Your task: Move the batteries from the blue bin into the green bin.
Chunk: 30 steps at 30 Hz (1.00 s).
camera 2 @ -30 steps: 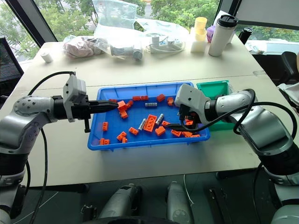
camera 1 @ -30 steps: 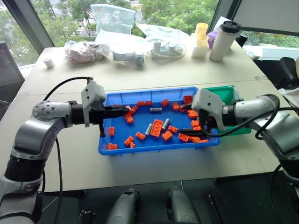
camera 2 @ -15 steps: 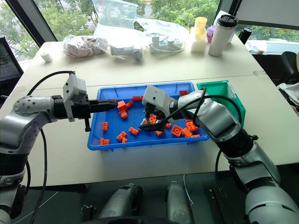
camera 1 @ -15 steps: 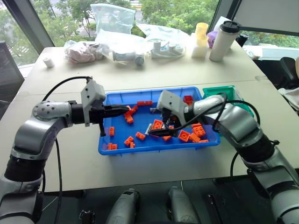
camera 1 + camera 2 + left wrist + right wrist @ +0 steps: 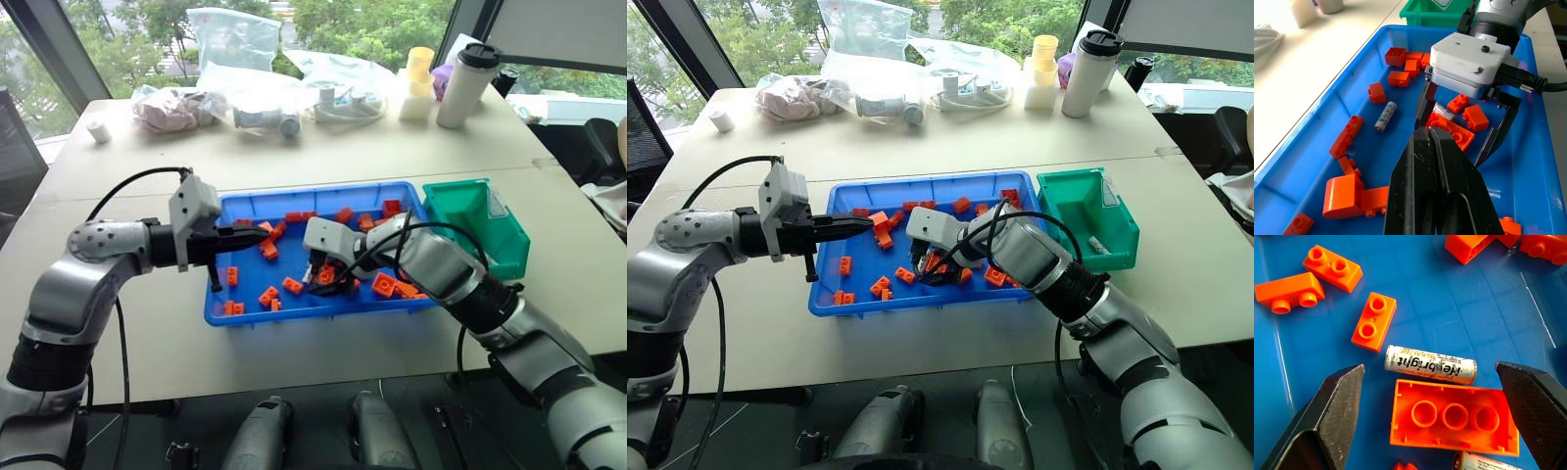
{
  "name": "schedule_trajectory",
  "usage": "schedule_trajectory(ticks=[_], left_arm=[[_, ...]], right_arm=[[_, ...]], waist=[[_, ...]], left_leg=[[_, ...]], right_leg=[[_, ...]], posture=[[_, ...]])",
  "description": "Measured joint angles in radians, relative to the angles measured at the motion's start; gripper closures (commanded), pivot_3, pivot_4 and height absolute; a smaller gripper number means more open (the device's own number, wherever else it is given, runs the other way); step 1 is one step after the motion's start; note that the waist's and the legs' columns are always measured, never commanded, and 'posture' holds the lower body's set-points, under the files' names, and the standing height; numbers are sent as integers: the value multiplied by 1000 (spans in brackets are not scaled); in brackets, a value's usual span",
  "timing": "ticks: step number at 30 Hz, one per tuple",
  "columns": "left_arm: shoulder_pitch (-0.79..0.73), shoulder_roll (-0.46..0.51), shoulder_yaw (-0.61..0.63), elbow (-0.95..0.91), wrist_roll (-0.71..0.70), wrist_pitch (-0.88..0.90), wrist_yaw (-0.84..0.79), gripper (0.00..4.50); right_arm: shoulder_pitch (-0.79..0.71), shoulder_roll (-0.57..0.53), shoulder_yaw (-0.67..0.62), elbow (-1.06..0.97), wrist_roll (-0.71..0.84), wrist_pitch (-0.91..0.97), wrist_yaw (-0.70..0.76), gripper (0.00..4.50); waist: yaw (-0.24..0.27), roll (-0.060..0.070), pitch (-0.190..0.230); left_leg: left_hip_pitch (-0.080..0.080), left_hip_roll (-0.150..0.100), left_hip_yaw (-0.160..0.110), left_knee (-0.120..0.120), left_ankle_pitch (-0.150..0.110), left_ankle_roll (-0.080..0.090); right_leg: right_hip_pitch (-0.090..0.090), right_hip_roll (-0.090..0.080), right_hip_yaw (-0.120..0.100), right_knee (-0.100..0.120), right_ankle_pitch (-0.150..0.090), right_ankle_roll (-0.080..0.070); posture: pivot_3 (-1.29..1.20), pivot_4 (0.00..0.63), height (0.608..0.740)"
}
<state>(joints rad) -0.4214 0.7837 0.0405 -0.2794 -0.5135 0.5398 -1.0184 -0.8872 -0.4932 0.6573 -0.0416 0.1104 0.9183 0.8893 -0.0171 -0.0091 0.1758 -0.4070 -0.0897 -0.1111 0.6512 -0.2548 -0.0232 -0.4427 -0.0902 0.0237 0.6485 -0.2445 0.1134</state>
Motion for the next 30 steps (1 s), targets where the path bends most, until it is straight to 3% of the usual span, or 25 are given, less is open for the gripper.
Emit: schedule_trajectory(ticks=[8, 11, 14, 26, 28, 30], left_arm=[[15, 0, 13, 0, 1, -7, 0, 4500], [15, 0, 13, 0, 3, -14, 0, 4500], [15, -1, 13, 1, 4, -23, 0, 4500], [15, -4, 13, 1, 6, -31, 0, 4500], [14, -11, 11, 1, 9, -34, 0, 4500], [15, -18, 9, 4, 11, -38, 0, 4500]], right_arm=[[-1, 23, 2, 11, -42, 16, 2, 106], [-2, 26, 2, 11, -52, 20, 7, 984], [-2, 27, 2, 11, -67, 19, 13, 2321], [-38, 7, -19, -29, -91, 21, 28, 2298], [-38, -44, -91, -92, -65, 58, 34, 2298], [-40, -134, -247, -160, -22, 123, 42, 2298]], waist=[[0, 0, 0], [0, 0, 0], [0, 0, 0], [0, 0, 0], [7, 1, 0], [17, 0, 0]], left_leg=[[0, 0, 0, 0, 0, 0], [0, 0, 0, 0, 0, 0], [0, 0, 0, 0, 0, 0], [0, 0, 0, 0, 0, 0], [-1, -1, 0, 0, 0, 0], [-2, -2, -1, 1, 0, 0]], right_leg=[[0, 0, 0, 0, 0, 0], [0, 0, 0, 0, 0, 0], [0, 0, 0, 0, 0, 0], [0, 0, 0, 0, 0, 0], [-1, -1, 0, 0, 0, 0], [0, -2, -1, -1, 0, 0]], posture=[[0, 150, 740], [0, 150, 740], [0, 150, 740], [0, 150, 740], [0, 150, 740], [0, 150, 740]])
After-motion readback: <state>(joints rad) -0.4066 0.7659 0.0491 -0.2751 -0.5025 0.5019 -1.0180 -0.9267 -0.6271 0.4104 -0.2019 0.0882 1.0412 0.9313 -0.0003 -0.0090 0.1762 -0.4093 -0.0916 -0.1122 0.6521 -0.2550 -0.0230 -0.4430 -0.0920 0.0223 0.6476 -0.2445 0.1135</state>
